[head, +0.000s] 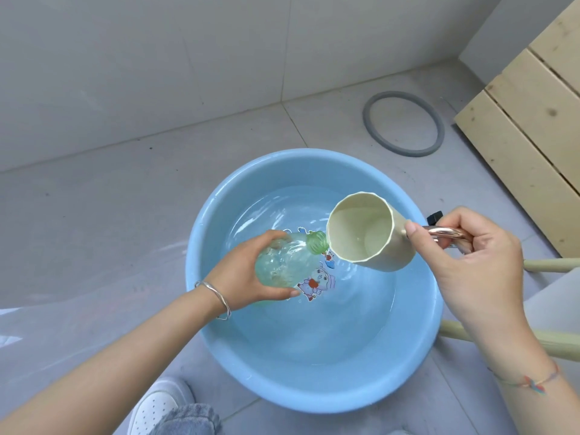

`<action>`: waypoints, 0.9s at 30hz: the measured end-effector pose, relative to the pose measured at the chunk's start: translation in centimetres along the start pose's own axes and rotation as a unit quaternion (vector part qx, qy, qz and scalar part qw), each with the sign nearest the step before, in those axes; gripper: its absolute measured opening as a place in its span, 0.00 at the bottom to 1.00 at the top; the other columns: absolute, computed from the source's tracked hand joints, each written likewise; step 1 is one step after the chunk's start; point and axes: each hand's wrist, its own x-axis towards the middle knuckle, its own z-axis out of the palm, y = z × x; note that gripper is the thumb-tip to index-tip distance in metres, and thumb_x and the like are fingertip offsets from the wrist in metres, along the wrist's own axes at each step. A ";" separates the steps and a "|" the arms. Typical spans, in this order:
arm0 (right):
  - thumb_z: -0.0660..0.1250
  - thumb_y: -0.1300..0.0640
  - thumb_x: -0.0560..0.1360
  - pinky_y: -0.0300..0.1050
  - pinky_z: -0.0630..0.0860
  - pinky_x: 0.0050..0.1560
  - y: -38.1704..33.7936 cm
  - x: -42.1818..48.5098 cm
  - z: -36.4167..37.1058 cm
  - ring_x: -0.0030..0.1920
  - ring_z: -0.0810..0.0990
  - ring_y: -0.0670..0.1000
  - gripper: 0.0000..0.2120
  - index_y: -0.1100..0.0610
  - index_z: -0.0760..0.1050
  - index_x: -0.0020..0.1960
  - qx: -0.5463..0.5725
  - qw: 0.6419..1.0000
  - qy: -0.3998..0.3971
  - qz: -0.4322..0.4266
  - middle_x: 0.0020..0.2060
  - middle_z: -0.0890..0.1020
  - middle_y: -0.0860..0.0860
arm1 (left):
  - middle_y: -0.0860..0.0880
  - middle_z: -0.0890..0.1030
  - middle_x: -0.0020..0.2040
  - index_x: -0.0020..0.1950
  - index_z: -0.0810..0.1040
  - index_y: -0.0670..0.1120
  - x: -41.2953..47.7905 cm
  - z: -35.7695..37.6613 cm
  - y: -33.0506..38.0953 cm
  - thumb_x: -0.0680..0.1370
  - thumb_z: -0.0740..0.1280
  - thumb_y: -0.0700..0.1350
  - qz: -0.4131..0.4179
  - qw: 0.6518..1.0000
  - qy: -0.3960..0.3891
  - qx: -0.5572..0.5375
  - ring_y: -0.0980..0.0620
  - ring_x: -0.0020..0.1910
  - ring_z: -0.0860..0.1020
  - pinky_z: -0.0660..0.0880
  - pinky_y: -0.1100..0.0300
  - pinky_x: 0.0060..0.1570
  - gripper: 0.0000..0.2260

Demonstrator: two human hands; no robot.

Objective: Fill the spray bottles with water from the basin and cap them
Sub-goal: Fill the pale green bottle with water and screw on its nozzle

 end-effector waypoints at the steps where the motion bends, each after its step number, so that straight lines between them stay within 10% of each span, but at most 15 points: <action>1: 0.74 0.59 0.70 0.31 0.64 0.32 -0.1 0.0 0.0 0.30 0.69 0.44 0.16 0.60 0.69 0.32 -0.004 1.000 0.000 -0.006 0.30 0.74 0.53 | 0.64 0.76 0.59 0.63 0.68 0.64 0.0 0.0 0.0 0.61 0.79 0.61 0.002 1.000 0.002 0.002 0.63 0.59 0.73 0.70 0.64 0.60 0.34; 27: 0.71 0.57 0.70 0.37 0.64 0.37 -1.7 -0.1 0.1 0.36 0.68 0.49 0.15 0.58 0.66 0.32 -0.124 0.978 0.034 -0.164 0.29 0.71 0.46 | 0.62 0.76 0.59 0.62 0.66 0.66 -0.1 0.1 -0.3 0.60 0.75 0.66 -0.008 1.000 0.005 0.014 0.63 0.59 0.73 0.70 0.60 0.62 0.34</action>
